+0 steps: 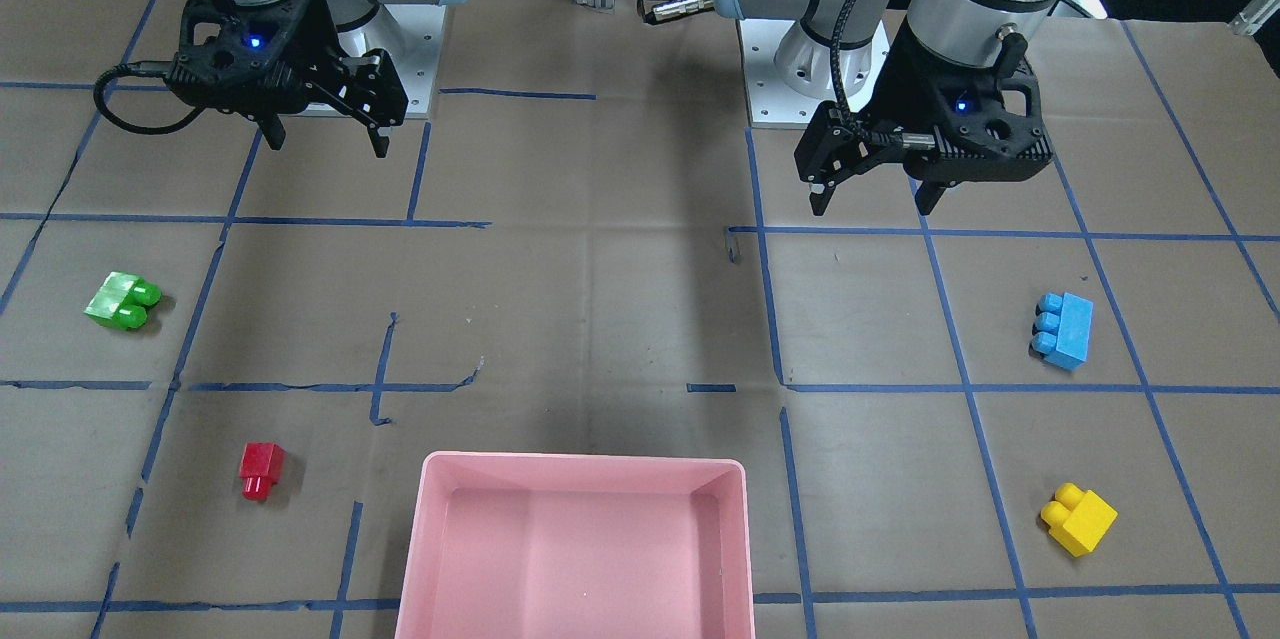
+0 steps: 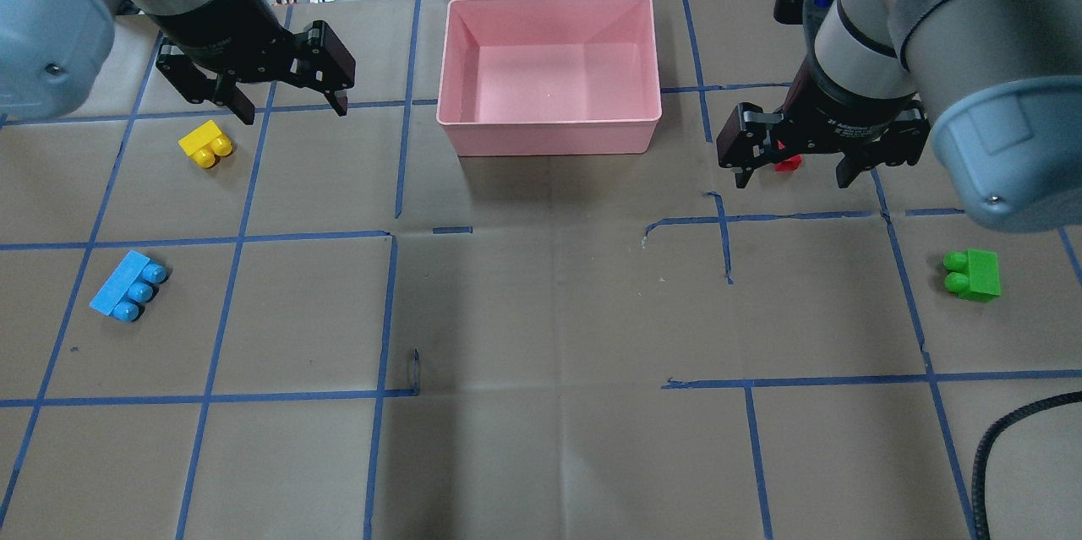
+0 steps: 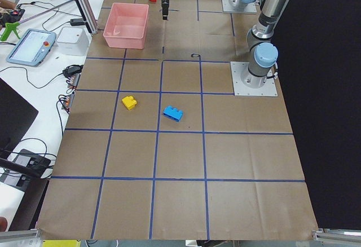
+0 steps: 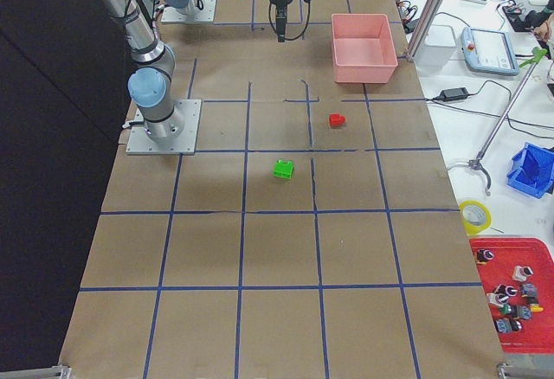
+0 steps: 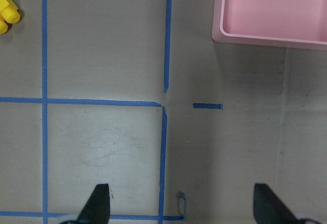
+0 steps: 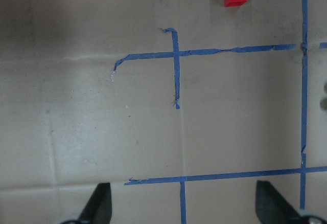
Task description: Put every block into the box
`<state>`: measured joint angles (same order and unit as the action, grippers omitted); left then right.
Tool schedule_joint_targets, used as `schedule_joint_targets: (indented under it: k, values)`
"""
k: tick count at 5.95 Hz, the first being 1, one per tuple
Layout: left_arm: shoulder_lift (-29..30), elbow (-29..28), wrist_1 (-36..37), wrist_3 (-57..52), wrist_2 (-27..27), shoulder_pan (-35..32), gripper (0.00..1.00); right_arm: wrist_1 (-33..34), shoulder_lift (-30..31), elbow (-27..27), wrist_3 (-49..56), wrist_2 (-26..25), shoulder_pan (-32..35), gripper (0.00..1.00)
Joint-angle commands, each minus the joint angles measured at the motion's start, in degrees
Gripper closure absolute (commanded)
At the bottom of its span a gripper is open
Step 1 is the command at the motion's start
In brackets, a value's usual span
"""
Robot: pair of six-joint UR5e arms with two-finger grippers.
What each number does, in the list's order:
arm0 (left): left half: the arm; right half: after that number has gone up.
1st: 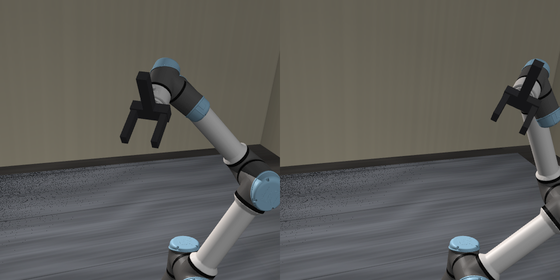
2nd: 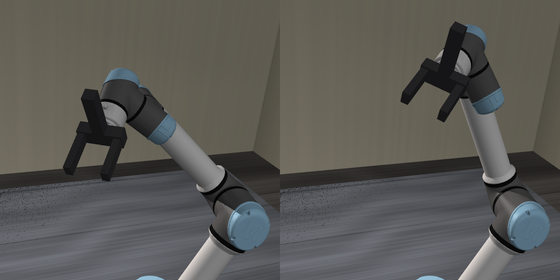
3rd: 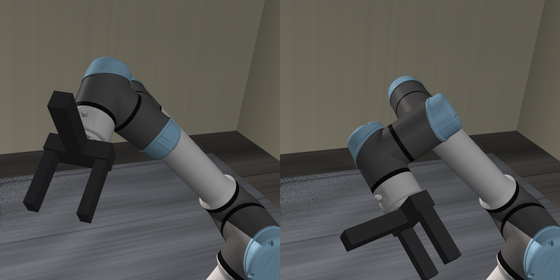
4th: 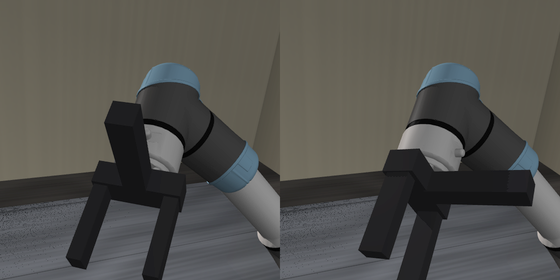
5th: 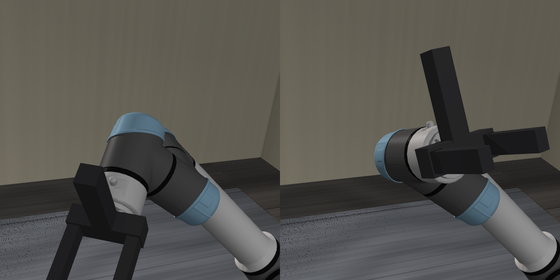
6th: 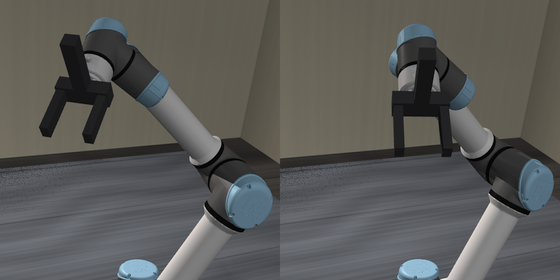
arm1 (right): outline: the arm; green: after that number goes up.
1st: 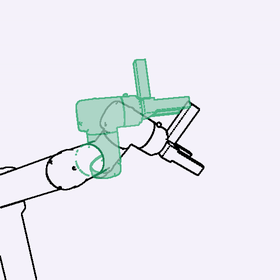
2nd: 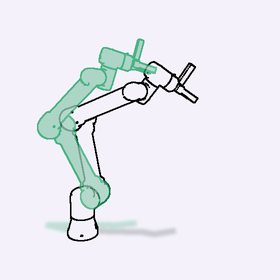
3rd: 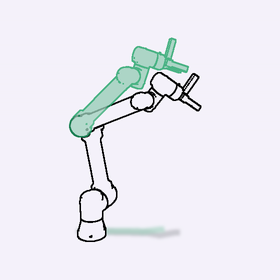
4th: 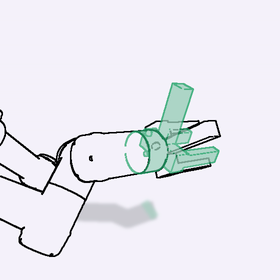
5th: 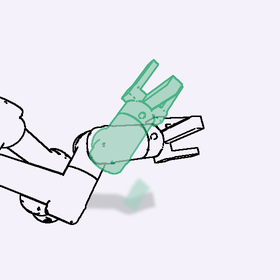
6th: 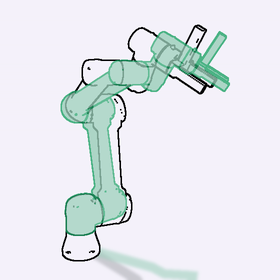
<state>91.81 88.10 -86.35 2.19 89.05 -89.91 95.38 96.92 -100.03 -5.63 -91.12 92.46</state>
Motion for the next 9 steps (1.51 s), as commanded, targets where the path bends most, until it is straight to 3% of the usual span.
schedule_joint_targets:
  k: [1,3,4,6,7,8,9]
  values:
    - [0.21,0.14,-0.48,-0.43,0.24,0.0,0.0,-0.02,-0.07,-0.08,0.0,-0.11,0.0,0.0]
    - [0.47,-0.65,-4.08,-0.61,-0.11,0.17,0.0,-0.02,-0.33,-0.25,3.31,-0.81,-1.74,0.0]
    - [0.56,-1.43,-4.0,-0.87,-0.2,0.79,0.0,0.59,-0.33,-0.34,12.83,-3.42,-4.28,0.0]
    - [1.96,-3.8,-3.56,-3.94,-0.11,2.1,0.0,0.51,-0.33,-0.43,22.97,-3.45,-16.37,0.0]
    - [2.31,-3.81,-4.08,-10.56,-0.2,7.68,0.0,1.38,-0.51,-0.43,33.9,-2.58,-24.44,0.0]
    - [2.84,-2.85,-3.82,-20.98,-0.2,14.87,0.0,1.56,-0.94,-0.61,35.93,-2.22,-31.92,0.0]
    - [2.76,-1.98,-3.91,-30.05,0.5,20.95,0.0,5.74,-1.99,-2.43,36.12,-1.61,-36.87,0.0]
